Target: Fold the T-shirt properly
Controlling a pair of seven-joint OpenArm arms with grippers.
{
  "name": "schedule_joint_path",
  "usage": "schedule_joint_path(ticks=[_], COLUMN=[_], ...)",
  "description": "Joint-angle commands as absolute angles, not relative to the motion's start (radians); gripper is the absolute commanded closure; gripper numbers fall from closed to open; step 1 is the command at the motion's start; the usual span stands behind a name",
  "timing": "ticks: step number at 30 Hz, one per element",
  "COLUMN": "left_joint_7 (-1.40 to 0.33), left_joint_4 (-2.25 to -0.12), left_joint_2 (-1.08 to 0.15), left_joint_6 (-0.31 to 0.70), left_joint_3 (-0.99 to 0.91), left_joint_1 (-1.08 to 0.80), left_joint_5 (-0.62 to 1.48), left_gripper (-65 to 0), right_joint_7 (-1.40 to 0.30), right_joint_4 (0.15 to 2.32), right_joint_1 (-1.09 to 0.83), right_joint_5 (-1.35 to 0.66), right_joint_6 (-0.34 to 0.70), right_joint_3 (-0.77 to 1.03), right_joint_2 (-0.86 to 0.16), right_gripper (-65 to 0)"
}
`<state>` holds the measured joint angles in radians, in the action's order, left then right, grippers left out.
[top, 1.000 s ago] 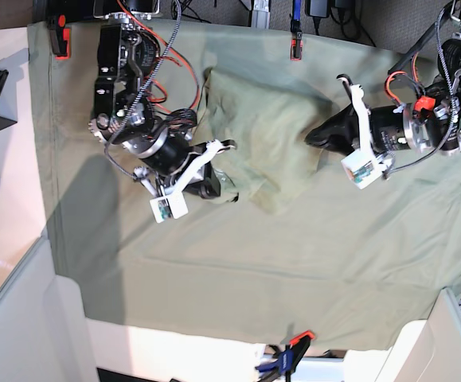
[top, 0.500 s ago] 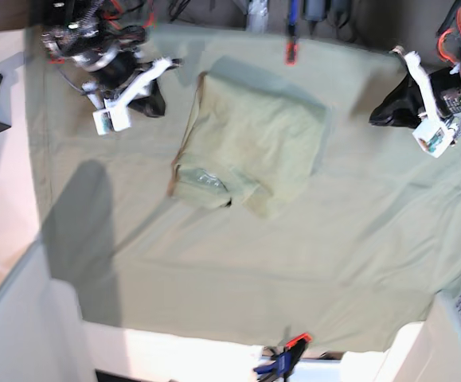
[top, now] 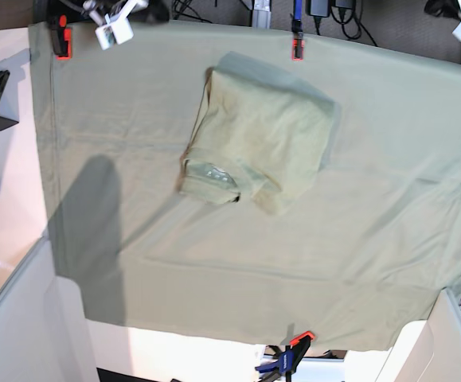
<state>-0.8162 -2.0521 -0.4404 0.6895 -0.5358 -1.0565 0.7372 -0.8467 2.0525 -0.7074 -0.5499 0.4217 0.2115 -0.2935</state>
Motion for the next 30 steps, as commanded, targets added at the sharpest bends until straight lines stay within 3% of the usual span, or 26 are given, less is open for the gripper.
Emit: schedule_joint_path(ticks=[1,8,15,22,30], left_joint_7=[-0.805,-0.805,-0.804,-0.797,-0.755], left_joint_4=[-2.051,-1.811,-1.385,-0.929,-0.625], left_joint_2=[-0.447,-0.461,-0.532,-0.482,-0.285], left_joint_6=[0.698,0.698,0.603,0.505,0.494], left_joint_3=[-0.543,-0.498,-0.176,0.131,0.147], left_joint_1=[-1.087,-1.109,-0.874,-0.549,-0.343], left_joint_5=[0.727,0.692,0.546,0.447,0.340], left_gripper=[0.0,0.0,0.0,0.0,0.0], right_joint_7=[-0.833,-0.842,-0.843,-0.845,-0.891], right_joint_4=[2.067,2.062,1.880,1.519,1.109], right_joint_1=[-0.744,-0.925,-0.968,-0.805,-0.483], right_joint_5=[-0.570,-0.559,-0.389,-0.335,-0.406], right_joint_6=[0.426,0.426,0.422,0.416,0.411], right_joint_3=[0.208,0.173,0.093,0.036,0.019], right_joint_2=[-0.313,-0.332,-0.332,-0.332,-0.332], right_gripper=[0.0,0.0,0.0,0.0,0.0])
